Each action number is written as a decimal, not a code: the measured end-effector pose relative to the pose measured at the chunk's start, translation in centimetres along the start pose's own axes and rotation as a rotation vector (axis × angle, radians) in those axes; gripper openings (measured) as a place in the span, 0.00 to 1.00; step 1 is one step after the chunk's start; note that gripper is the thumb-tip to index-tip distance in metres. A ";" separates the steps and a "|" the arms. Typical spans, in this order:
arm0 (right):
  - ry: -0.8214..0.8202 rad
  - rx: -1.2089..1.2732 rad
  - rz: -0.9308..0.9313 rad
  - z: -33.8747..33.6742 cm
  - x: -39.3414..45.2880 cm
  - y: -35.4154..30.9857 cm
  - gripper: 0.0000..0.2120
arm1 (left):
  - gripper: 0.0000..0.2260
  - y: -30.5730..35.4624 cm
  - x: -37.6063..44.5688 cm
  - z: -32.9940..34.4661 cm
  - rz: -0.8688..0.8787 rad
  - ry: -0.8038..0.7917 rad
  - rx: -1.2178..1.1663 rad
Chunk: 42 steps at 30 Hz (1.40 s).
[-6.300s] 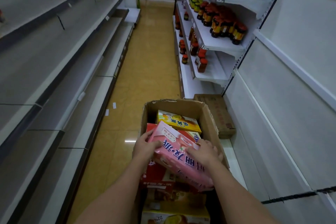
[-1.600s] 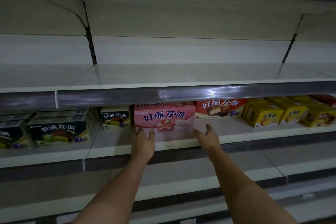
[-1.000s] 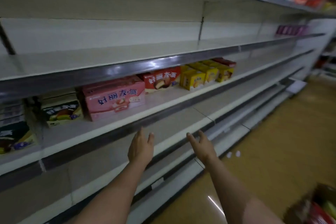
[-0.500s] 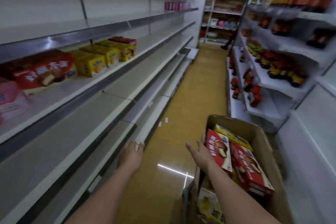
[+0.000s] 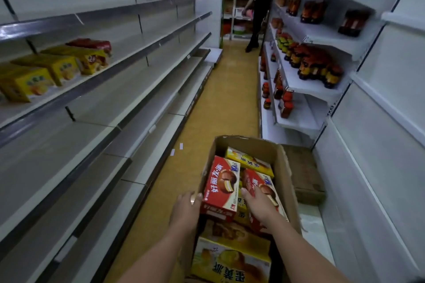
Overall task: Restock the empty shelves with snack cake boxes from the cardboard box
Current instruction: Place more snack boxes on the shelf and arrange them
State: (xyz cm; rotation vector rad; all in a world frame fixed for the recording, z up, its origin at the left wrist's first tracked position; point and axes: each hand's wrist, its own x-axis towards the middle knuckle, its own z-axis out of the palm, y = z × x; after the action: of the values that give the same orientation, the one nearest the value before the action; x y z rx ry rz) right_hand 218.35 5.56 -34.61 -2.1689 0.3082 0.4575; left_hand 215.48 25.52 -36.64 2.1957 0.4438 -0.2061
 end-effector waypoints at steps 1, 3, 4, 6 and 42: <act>-0.007 -0.005 0.003 -0.4 0.5 0.4 0.33 | 0.21 0.6 0.1 1.0 0.007 -0.004 -0.006; -0.028 -0.011 0.011 -1.0 1.6 1.0 0.32 | 0.21 1.4 0.5 2.6 0.018 -0.029 -0.007; -0.038 -0.018 0.011 -1.1 1.9 1.2 0.32 | 0.21 1.7 0.7 3.1 0.018 -0.038 -0.007; -0.071 -0.036 0.010 -1.2 2.8 1.5 0.31 | 0.21 2.1 1.5 4.1 0.007 -0.040 -0.009; -0.060 0.109 0.318 2.6 13.0 2.5 0.29 | 0.30 3.0 9.5 5.9 -0.338 -0.332 -0.575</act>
State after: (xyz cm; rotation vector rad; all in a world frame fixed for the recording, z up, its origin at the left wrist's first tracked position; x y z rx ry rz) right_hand 228.58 5.45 -43.47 -2.0018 0.6355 0.6657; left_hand 225.45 21.49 -40.93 1.4823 0.5977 -0.5440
